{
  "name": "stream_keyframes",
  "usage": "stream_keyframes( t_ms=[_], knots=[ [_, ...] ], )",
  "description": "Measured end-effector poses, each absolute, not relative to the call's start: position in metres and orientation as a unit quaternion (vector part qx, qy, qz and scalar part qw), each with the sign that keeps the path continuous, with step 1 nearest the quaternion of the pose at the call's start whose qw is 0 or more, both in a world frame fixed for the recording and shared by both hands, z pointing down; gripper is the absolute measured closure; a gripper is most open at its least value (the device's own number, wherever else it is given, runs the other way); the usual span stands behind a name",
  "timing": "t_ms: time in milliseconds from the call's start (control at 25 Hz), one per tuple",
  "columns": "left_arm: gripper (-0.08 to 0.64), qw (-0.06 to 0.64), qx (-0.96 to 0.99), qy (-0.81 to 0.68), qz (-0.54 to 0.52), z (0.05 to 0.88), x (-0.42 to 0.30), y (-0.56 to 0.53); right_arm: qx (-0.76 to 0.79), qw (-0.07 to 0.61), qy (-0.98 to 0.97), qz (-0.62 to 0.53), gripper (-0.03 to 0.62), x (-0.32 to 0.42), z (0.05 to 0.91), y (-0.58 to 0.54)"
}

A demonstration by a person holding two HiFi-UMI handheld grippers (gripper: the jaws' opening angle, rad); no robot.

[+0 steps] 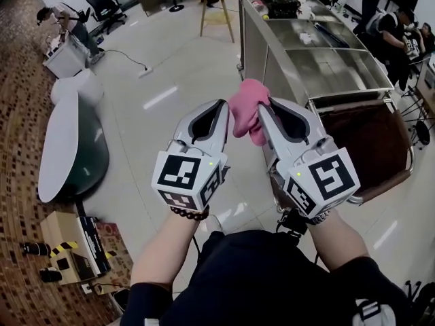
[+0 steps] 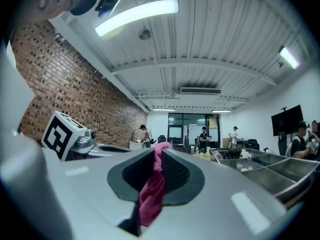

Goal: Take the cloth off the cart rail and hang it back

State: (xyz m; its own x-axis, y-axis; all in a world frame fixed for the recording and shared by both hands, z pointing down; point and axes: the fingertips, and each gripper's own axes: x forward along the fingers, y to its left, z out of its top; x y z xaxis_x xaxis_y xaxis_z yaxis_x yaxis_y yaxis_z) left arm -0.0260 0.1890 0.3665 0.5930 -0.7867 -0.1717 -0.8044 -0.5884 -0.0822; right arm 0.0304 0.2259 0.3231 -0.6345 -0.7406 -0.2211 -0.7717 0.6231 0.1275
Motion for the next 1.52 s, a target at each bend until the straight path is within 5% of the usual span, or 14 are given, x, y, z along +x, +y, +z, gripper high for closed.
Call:
stream_keyframes(
  t_ms=[720, 1520],
  knots=[
    [0.557, 0.064, -0.913, 0.4, 0.056, 0.349, -0.228, 0.102, -0.477, 0.055, 0.871, 0.107, 0.553, -0.164, 0.302, 0.136],
    [0.557, 0.04, -0.921, 0.386, 0.039, 0.352, -0.236, -0.095, -0.492, 0.051, 0.866, 0.073, 0.552, -0.175, 0.309, -0.066]
  ],
)
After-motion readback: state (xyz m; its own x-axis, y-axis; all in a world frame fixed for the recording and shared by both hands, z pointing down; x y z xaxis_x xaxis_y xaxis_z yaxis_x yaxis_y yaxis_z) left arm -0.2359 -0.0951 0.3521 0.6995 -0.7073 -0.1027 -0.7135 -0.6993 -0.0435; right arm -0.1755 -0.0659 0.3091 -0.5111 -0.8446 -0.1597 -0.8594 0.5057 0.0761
